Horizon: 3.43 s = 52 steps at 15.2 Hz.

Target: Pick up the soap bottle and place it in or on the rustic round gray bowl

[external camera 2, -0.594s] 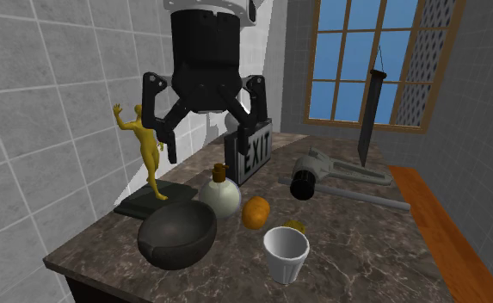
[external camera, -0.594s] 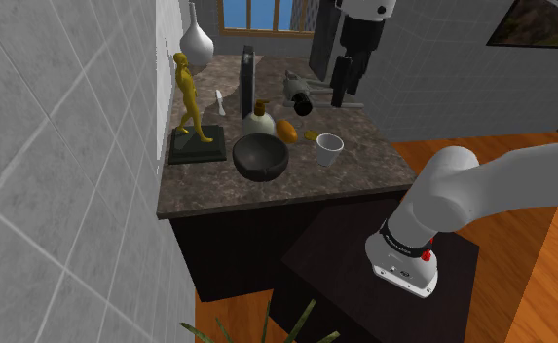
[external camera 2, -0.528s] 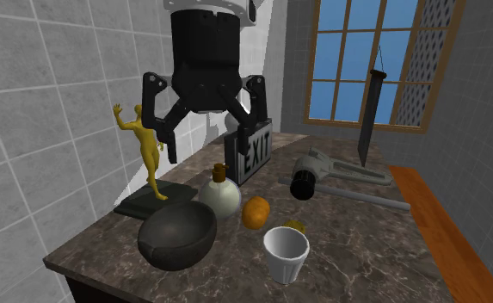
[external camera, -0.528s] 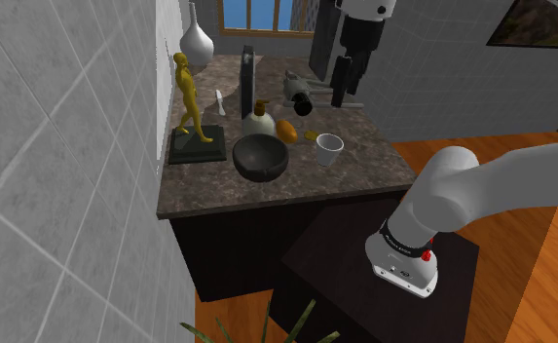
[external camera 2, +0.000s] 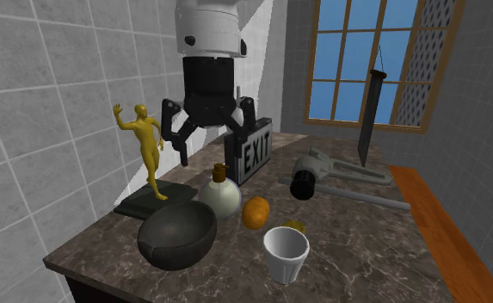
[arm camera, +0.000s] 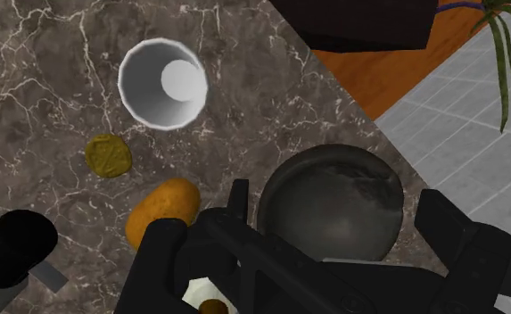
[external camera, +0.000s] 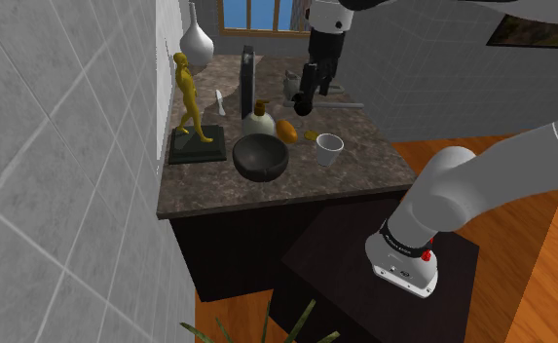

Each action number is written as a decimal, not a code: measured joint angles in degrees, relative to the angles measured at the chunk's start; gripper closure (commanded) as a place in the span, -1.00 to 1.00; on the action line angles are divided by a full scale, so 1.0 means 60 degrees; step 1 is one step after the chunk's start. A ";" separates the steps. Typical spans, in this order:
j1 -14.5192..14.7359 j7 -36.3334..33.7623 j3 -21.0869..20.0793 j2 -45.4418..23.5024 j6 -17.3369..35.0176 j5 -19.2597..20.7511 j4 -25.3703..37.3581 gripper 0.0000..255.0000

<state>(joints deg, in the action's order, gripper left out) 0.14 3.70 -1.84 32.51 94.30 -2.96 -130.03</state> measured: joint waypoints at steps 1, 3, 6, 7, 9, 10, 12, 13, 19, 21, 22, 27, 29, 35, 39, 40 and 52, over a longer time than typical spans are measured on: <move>-0.0024 0.0056 0.0026 -0.0347 0.0202 0.0045 0.0157 -1.00; -0.0082 0.0202 0.0101 -0.1023 0.0649 0.0140 0.0395 -1.00; -0.0139 0.0344 0.0168 -0.2024 0.1170 0.0251 0.0911 -1.00; -0.0150 0.0374 0.0177 -0.2309 0.1362 0.0279 0.1011 -1.00; -0.0198 0.0490 0.0239 -0.3033 0.1636 0.0347 0.1480 -1.00; -0.0216 0.0536 0.0260 -0.3395 0.1810 0.0375 0.1678 -1.00; -0.0247 0.0617 0.0296 -0.4152 0.2048 0.0431 0.2219 -1.00; -0.0277 0.0686 0.0331 -0.4463 0.2206 0.0459 0.2380 -1.00; -0.0355 0.0880 0.0404 -0.6630 0.2550 0.0573 0.4273 -1.00; -0.0364 0.0907 0.0414 -0.7286 0.2584 0.0600 0.4906 -1.00; -0.0377 0.0932 0.0423 -0.7389 0.2654 0.0604 0.4943 -1.00; -0.0395 0.0958 0.0434 -0.7600 0.3200 0.0607 0.4616 -1.00; -0.0396 0.0955 0.0435 -0.7668 0.3443 0.0609 0.4438 -1.00; -0.0397 0.0956 0.0436 -0.7700 0.3523 0.0609 0.4397 -1.00; -0.0397 0.0956 0.0436 -0.7700 0.3523 0.0609 0.4397 1.00; -0.0397 0.0956 0.0436 -0.7700 0.3523 0.0609 0.4398 1.00; -0.0389 0.0952 0.0432 -0.7549 0.2952 0.0609 0.4814 1.00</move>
<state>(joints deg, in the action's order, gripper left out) -2.19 9.41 0.75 -12.79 112.01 0.69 -101.15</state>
